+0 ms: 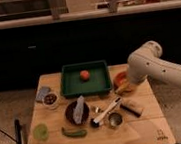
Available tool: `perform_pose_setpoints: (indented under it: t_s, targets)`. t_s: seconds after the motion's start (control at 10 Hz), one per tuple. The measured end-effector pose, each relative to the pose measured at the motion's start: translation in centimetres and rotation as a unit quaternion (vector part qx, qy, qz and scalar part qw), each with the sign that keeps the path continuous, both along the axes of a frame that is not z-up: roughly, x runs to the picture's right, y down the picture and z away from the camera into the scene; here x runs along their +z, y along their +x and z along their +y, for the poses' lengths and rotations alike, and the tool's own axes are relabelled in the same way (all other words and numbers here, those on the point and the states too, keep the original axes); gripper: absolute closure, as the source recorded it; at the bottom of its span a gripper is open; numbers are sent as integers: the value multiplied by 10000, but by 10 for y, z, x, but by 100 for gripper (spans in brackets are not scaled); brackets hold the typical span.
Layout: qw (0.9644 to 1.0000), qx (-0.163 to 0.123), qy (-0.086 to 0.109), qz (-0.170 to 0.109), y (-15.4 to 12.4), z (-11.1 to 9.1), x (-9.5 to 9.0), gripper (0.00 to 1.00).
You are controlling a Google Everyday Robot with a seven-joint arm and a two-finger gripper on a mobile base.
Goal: Place banana in red bowl
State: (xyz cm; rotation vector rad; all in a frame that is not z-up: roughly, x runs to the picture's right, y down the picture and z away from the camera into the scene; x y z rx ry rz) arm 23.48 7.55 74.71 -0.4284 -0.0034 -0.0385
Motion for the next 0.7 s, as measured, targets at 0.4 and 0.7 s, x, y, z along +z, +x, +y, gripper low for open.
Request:
perform_pose_setpoints:
  t_s: [0.4, 0.7]
  targets:
    - [9996, 257, 94, 6, 19, -12, 8, 99]
    - [9992, 384, 119, -71, 25, -21, 19, 99]
